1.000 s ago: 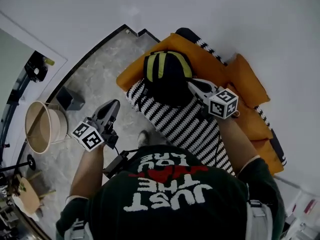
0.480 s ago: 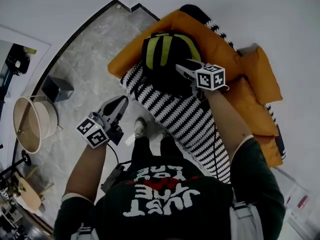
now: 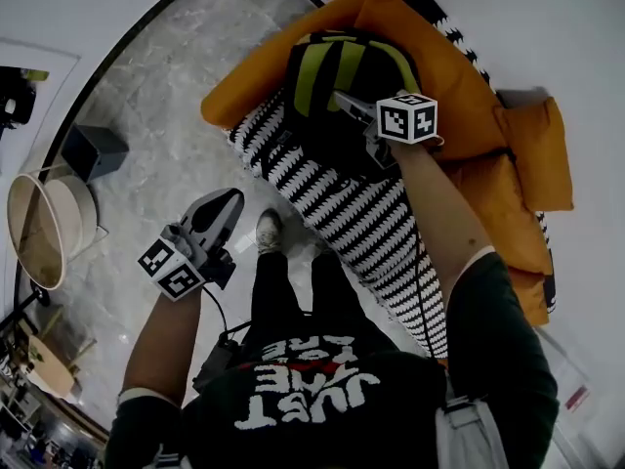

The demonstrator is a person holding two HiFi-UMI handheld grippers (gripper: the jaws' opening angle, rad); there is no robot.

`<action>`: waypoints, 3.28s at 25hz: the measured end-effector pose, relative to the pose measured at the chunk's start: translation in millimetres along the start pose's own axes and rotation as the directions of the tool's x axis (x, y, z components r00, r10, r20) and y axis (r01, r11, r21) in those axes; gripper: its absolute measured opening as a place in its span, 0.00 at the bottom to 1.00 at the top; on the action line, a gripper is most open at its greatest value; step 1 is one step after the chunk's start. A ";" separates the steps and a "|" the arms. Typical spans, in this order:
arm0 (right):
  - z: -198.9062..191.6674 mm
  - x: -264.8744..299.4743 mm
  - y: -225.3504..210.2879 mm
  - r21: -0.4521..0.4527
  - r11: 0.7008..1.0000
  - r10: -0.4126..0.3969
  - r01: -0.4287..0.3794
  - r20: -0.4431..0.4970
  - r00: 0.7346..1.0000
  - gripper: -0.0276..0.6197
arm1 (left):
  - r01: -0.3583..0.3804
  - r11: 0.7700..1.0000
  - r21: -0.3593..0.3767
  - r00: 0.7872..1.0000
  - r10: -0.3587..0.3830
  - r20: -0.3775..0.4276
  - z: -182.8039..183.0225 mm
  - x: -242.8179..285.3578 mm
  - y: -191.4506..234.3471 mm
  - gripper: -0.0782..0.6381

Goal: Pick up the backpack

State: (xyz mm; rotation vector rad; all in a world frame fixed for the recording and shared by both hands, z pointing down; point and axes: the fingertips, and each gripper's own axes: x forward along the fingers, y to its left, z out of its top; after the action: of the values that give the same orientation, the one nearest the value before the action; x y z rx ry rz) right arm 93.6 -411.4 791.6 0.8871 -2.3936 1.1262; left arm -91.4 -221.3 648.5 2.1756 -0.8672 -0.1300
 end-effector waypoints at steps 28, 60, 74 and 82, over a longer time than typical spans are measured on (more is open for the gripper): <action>114.8 -123.6 105.0 0.073 0.856 0.421 -0.513 0.478 0.771 0.11 | 0.049 0.995 0.088 0.995 -0.056 0.078 51.9 -23.9 -49.2 0.13; 320.0 -315.0 309.2 -0.224 0.900 0.435 -0.373 0.472 0.767 0.11 | 0.005 0.932 0.362 0.964 -0.101 0.247 245.4 -73.1 -180.5 0.13; 473.3 -439.5 429.1 -0.370 0.906 0.386 -0.204 0.524 0.759 0.11 | -0.010 0.870 0.493 0.950 -0.146 0.277 385.5 -76.8 -285.3 0.13; 477.4 -447.8 439.2 -0.406 0.895 0.398 -0.184 0.542 0.740 0.11 | 0.004 0.819 0.574 0.948 -0.186 0.258 387.0 -67.8 -295.5 0.13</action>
State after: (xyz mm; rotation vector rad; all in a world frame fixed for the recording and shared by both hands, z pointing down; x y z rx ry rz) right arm 110.7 -395.2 3.7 0.8659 -3.2375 0.5182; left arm -118.6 -284.0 161.7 2.8189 -1.0679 -0.2944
